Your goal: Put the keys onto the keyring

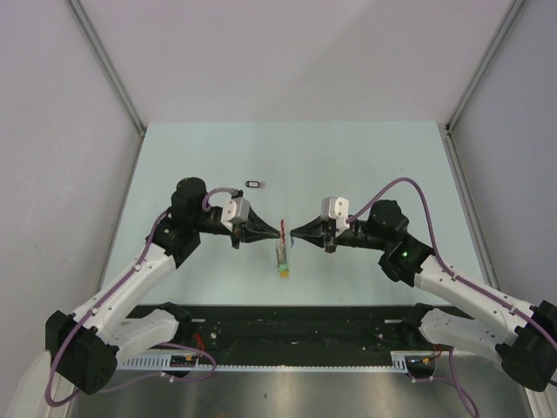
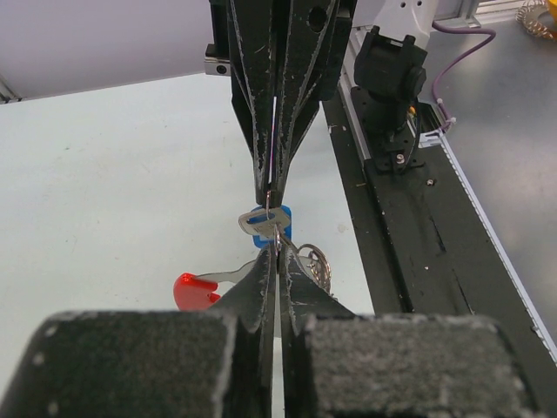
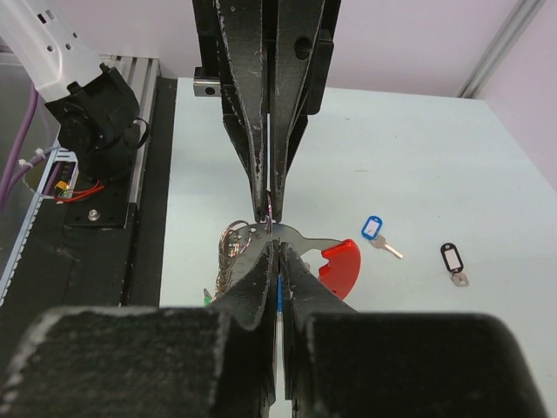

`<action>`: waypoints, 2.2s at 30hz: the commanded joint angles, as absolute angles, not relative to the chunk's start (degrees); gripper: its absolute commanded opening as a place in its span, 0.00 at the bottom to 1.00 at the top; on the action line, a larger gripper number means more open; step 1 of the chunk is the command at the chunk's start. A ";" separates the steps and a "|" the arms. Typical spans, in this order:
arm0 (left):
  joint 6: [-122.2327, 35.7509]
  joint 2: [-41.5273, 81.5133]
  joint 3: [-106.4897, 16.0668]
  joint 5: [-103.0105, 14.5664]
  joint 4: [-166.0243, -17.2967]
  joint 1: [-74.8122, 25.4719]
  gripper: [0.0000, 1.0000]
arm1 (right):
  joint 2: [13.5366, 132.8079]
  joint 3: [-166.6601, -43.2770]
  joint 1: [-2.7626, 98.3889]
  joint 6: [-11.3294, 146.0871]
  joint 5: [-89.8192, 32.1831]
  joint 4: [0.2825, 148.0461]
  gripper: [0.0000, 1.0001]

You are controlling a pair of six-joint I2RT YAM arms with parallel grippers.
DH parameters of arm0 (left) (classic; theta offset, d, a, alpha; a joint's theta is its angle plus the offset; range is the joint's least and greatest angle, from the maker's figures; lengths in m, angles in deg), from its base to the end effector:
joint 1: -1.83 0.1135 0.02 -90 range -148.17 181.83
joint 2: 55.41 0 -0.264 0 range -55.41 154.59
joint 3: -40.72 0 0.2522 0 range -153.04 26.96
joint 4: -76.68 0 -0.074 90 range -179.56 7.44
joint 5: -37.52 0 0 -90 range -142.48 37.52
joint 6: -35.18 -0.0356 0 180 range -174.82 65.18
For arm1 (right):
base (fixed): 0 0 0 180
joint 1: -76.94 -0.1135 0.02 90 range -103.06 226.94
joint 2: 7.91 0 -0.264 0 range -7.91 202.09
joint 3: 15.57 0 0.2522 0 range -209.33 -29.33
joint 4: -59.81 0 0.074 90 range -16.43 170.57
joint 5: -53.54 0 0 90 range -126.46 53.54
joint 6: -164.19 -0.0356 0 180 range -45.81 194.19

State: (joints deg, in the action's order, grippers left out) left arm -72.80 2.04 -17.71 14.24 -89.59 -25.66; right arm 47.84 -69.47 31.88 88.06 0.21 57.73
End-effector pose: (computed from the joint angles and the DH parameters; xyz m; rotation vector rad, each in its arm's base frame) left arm 0.1765 -0.1287 0.3209 1.3852 1.1426 -1.1479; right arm 0.1446 0.1750 0.3240 -1.2197 1.1033 0.9193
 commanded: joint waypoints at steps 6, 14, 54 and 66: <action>-72.22 2.07 -17.69 18.18 -91.84 -25.33 0.00 | 47.29 -69.41 31.68 88.61 0.98 54.94 0.00; -71.96 2.07 -17.78 18.80 -92.02 -25.33 0.00 | 47.29 -69.50 31.50 88.61 1.68 54.67 0.00; -71.43 2.07 -17.78 19.41 -92.11 -25.33 0.00 | 48.43 -69.68 31.50 87.29 4.06 53.00 0.00; -71.61 1.89 -17.69 19.67 -92.11 -25.24 0.00 | 49.13 -69.68 31.50 86.76 3.97 52.65 0.00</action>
State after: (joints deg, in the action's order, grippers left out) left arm -71.77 2.34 -17.69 15.72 -90.68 -25.61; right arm 48.84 -69.47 31.88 87.71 3.53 55.24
